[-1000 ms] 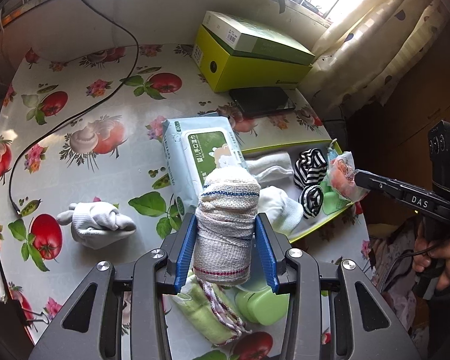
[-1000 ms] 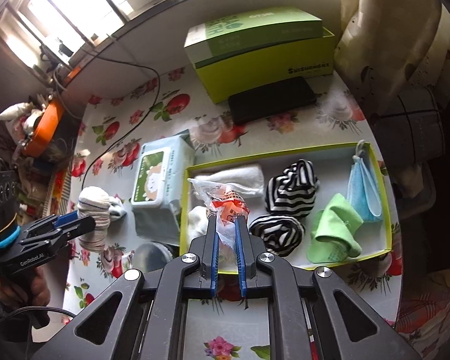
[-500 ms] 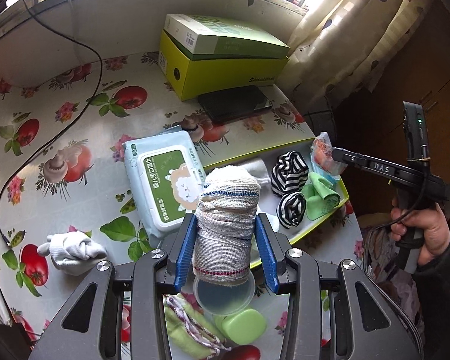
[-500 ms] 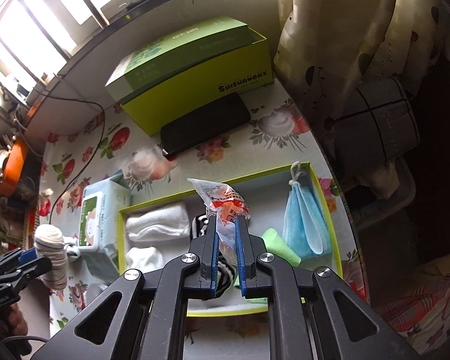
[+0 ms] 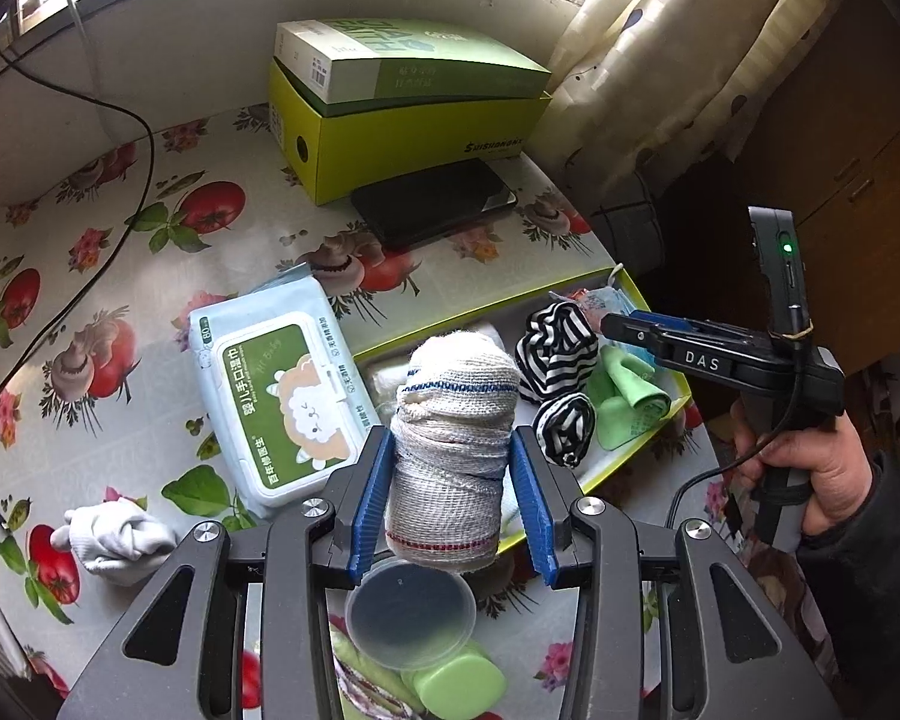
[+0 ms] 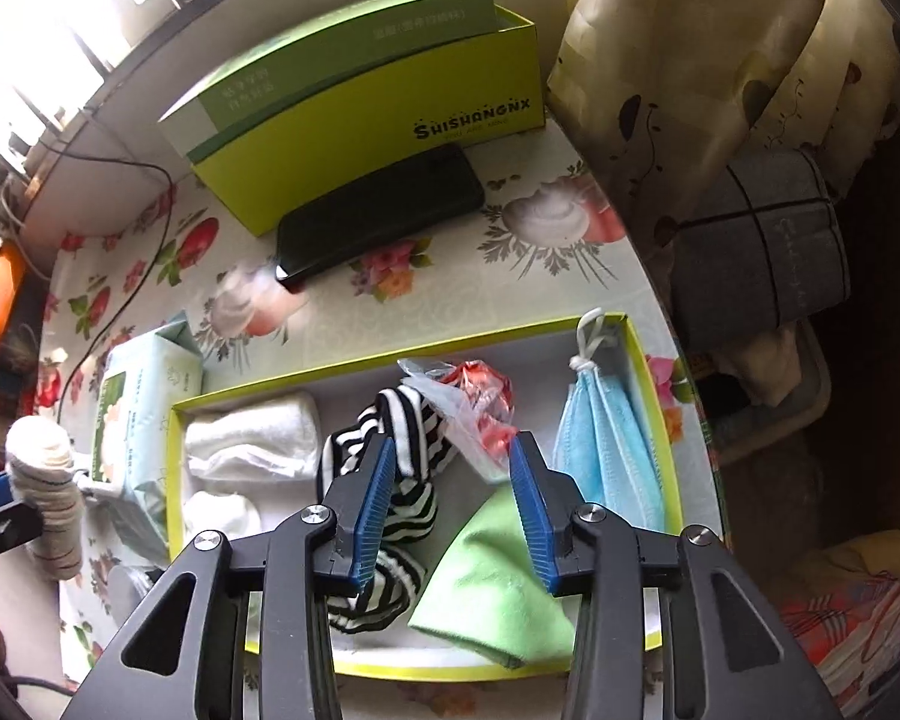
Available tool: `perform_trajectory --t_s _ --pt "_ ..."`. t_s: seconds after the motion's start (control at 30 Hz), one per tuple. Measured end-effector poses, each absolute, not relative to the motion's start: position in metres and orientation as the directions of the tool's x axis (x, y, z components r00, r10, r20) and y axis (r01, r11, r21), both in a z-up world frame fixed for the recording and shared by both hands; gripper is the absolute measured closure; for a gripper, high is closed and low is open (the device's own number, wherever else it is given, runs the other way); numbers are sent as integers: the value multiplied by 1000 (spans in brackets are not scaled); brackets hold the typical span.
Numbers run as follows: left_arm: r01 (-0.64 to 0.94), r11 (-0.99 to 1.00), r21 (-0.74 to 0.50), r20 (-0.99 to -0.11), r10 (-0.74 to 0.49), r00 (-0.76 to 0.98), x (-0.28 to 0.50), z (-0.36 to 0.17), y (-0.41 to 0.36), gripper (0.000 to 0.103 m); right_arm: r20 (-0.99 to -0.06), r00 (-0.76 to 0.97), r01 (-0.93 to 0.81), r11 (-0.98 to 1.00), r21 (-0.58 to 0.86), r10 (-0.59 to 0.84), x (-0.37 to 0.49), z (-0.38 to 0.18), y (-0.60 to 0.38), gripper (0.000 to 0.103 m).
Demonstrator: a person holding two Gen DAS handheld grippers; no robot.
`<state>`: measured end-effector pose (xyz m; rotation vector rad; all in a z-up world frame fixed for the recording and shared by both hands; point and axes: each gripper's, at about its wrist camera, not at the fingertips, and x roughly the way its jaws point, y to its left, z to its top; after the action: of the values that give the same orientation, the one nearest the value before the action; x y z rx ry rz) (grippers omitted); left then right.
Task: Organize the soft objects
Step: 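Lower the clear plastic bag into the tray and open the right gripper, then lower the white striped sock into the tray and open the left gripper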
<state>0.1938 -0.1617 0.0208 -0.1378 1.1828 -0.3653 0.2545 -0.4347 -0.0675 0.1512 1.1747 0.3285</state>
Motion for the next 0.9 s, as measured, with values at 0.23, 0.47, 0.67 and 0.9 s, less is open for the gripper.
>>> perform_trajectory --t_s 0.23,0.47,0.67,0.9 --pt "249 925 -286 -892 -352 284 204 8 -185 62 -852 363 -149 927 345 376 232 -58 -445 64" --pt "295 916 -273 -907 -348 239 219 -10 -213 62 -839 370 -137 916 376 399 211 -49 -452 64" --pt "326 905 -274 -914 -350 205 235 -24 -234 62 -831 366 -134 907 398 419 200 -47 -452 64" --pt "292 906 -307 -917 -364 164 250 -44 -243 61 -834 351 -138 904 405 427 194 -48 -449 64"
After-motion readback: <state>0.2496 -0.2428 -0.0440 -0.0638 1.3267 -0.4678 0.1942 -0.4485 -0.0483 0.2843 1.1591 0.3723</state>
